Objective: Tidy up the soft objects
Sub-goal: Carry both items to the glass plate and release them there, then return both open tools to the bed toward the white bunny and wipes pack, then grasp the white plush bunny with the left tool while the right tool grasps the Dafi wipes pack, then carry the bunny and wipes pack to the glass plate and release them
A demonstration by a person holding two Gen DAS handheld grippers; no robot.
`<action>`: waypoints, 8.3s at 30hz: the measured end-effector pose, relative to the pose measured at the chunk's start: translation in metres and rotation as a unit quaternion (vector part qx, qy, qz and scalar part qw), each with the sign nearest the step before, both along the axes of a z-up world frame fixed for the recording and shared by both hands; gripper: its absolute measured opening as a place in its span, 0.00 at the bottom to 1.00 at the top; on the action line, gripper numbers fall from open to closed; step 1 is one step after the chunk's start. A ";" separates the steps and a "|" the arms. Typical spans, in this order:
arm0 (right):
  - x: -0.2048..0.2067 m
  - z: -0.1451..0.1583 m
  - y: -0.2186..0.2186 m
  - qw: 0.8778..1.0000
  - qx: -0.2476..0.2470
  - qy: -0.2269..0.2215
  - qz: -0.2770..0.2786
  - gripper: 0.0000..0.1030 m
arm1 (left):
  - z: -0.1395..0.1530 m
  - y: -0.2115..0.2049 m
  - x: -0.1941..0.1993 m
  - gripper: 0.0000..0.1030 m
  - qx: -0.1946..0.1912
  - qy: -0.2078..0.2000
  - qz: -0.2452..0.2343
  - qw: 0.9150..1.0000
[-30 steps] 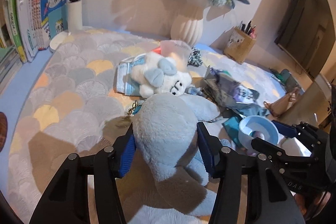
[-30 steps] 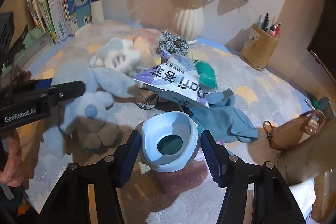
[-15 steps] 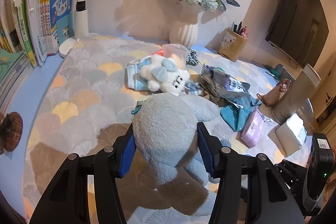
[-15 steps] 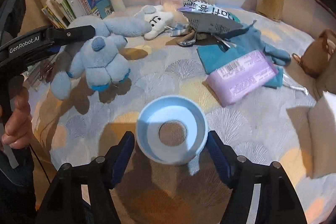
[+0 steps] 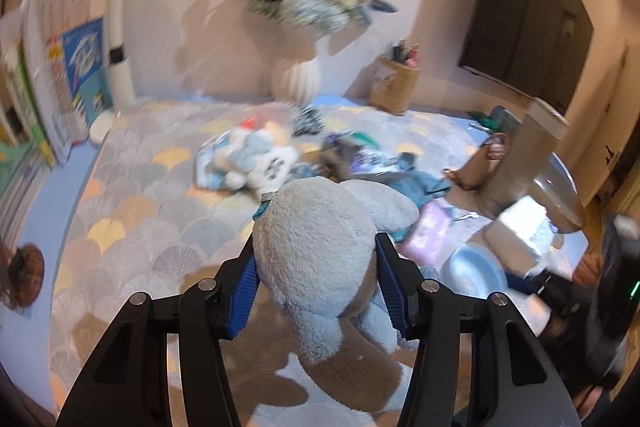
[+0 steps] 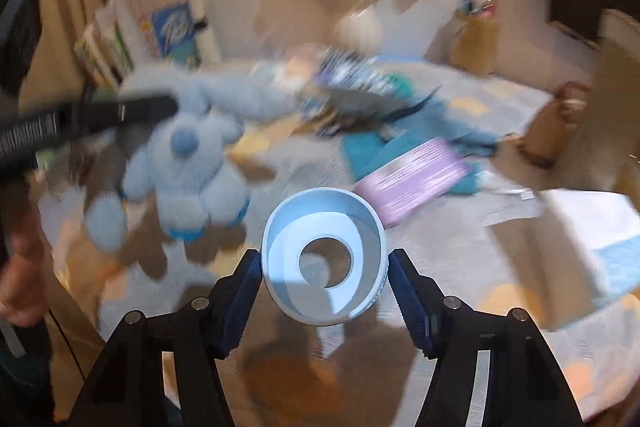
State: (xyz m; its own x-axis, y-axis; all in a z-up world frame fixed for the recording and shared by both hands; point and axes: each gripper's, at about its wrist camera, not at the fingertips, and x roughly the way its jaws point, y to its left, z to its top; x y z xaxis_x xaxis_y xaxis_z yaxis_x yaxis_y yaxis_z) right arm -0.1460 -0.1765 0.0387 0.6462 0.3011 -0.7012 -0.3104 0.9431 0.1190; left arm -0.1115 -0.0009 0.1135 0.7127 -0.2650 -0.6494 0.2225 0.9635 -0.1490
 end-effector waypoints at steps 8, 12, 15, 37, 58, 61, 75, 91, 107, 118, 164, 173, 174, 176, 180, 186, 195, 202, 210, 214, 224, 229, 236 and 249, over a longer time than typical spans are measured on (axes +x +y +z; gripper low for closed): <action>-0.029 0.063 -0.119 0.989 0.040 -0.055 -0.128 0.62 | 0.040 -0.093 -0.012 0.50 0.013 -0.034 -0.105 0.994; -0.041 0.069 -0.185 0.979 0.067 -0.038 -0.189 0.62 | 0.044 -0.159 -0.015 0.50 0.020 -0.022 -0.186 0.982; -0.053 0.071 -0.235 0.967 0.070 -0.034 -0.243 0.62 | 0.042 -0.208 -0.018 0.50 0.034 -0.015 -0.235 0.971; -0.001 0.084 -0.417 0.911 0.107 -0.017 -0.398 0.64 | 0.078 -0.407 0.058 0.59 0.015 -0.048 -0.269 0.962; -0.044 0.102 -0.342 0.948 0.062 -0.041 -0.310 0.68 | 0.137 -0.241 -0.020 0.87 -0.003 -0.145 -0.224 0.964; -0.053 0.099 -0.295 0.967 0.040 -0.050 -0.246 0.68 | 0.140 -0.177 -0.021 0.87 0.012 -0.148 -0.170 0.974; 0.000 0.071 -0.060 0.999 0.009 -0.039 -0.021 0.88 | 0.073 0.041 0.014 0.98 0.021 -0.080 0.072 0.994; 0.075 -0.017 -0.019 0.998 0.019 -0.010 -0.056 0.89 | -0.089 0.072 0.075 0.98 0.022 0.039 0.124 0.991; 0.072 0.009 -0.014 0.999 0.040 0.019 -0.029 0.89 | -0.034 0.076 0.054 0.98 0.041 0.061 0.129 0.989; 0.167 0.055 0.007 0.992 0.098 0.059 -0.047 0.94 | -0.032 0.056 0.139 0.98 -0.005 0.033 0.074 0.997; 0.065 -0.013 0.034 0.991 0.079 0.108 -0.026 0.63 | -0.084 0.065 0.046 0.77 0.047 0.072 -0.072 0.994; 0.056 -0.030 0.034 0.991 0.081 0.104 -0.019 0.70 | -0.084 0.094 0.019 0.77 -0.013 0.098 -0.008 0.995; 0.055 -0.030 0.036 0.991 0.083 0.101 -0.016 0.76 | -0.085 0.088 0.021 0.77 -0.031 0.104 -0.021 0.994; 0.054 -0.032 0.039 0.992 0.085 0.091 -0.011 0.82 | -0.090 0.073 0.030 0.77 -0.069 0.127 -0.040 0.989; 0.047 -0.034 0.047 0.997 0.037 0.062 -0.009 0.82 | -0.104 0.056 0.052 0.77 -0.113 0.162 -0.010 0.980; 0.047 -0.036 0.038 0.998 0.032 0.057 -0.005 0.83 | -0.102 0.030 0.060 0.77 -0.048 0.135 0.032 0.989; 0.049 -0.036 0.023 0.993 0.091 0.074 -0.009 0.84 | -0.100 0.025 0.052 0.47 0.027 0.102 0.024 0.994; 0.037 -0.027 0.026 0.993 0.102 0.065 -0.012 0.71 | -0.086 0.035 0.034 0.40 -0.002 0.087 0.027 0.996; 0.023 0.000 0.015 0.992 0.121 0.037 -0.010 0.68 | -0.057 0.029 0.019 0.40 -0.025 0.058 0.010 0.998; 0.016 0.009 0.003 0.993 0.119 0.022 -0.010 0.68 | -0.045 0.021 0.011 0.40 -0.022 0.037 -0.001 0.999; 0.016 -0.022 0.020 0.996 0.046 0.077 0.024 0.75 | -0.048 0.012 0.005 0.40 -0.008 0.037 -0.014 0.999; 0.018 -0.031 0.020 0.991 0.059 0.111 0.039 0.75 | -0.051 0.015 0.007 0.40 -0.011 0.045 -0.014 0.999; 0.039 -0.035 0.000 0.971 0.160 0.177 0.028 0.76 | -0.049 0.014 0.005 0.40 -0.008 0.043 -0.012 0.999; 0.023 -0.011 -0.007 0.984 0.116 0.133 0.024 0.42 | -0.040 -0.001 0.003 0.40 -0.099 0.085 -0.080 0.988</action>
State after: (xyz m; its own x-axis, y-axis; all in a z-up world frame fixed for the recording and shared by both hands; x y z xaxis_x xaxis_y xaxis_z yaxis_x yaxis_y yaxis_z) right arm -0.1230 -0.1835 0.0272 0.4309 0.4983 -0.7524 -0.2834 0.8663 0.4114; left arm -0.1088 -0.0023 0.0737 0.5358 -0.4991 -0.6810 0.3250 0.8663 -0.3793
